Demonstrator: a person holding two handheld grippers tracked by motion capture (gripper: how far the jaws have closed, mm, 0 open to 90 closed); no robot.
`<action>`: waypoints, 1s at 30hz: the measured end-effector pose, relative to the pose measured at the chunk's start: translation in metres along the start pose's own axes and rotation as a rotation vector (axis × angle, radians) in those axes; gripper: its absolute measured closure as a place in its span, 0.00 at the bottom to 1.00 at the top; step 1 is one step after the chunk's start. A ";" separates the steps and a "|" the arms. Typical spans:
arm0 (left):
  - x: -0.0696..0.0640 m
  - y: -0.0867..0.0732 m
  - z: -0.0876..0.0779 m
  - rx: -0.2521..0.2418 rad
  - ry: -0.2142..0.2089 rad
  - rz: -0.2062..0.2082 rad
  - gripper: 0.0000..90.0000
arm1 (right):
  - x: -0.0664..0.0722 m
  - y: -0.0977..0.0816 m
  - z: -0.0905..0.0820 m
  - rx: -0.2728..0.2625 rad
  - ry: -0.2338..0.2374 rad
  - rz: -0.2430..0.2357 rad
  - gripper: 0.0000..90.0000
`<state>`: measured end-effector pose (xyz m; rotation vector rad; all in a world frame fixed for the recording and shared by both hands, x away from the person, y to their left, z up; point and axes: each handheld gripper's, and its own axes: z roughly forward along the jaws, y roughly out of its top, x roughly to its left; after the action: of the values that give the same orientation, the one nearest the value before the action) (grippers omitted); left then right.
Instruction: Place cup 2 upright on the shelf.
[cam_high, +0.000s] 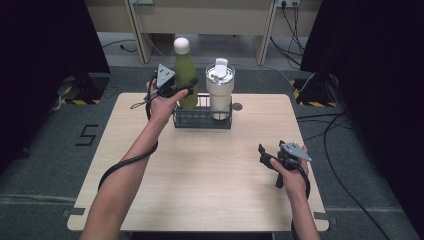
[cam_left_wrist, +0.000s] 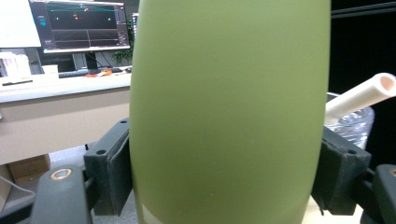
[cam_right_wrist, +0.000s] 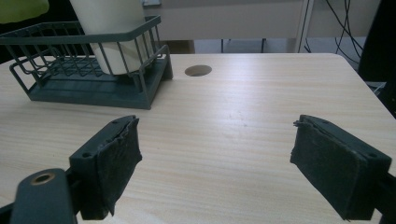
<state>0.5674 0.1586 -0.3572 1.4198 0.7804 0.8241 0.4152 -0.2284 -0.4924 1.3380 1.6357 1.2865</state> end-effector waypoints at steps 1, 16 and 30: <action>0.001 -0.001 0.001 0.003 0.001 -0.001 0.23 | 0.000 0.000 0.000 -0.002 0.001 -0.001 0.17; 0.008 -0.016 0.015 0.042 0.031 -0.020 0.23 | -0.001 -0.001 0.000 0.002 -0.001 0.003 0.17; 0.014 -0.028 0.025 0.068 0.046 -0.030 0.23 | -0.001 -0.003 0.002 0.008 0.001 -0.001 0.17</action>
<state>0.5965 0.1581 -0.3847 1.4501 0.8691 0.8162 0.4165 -0.2292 -0.4960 1.3408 1.6438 1.2818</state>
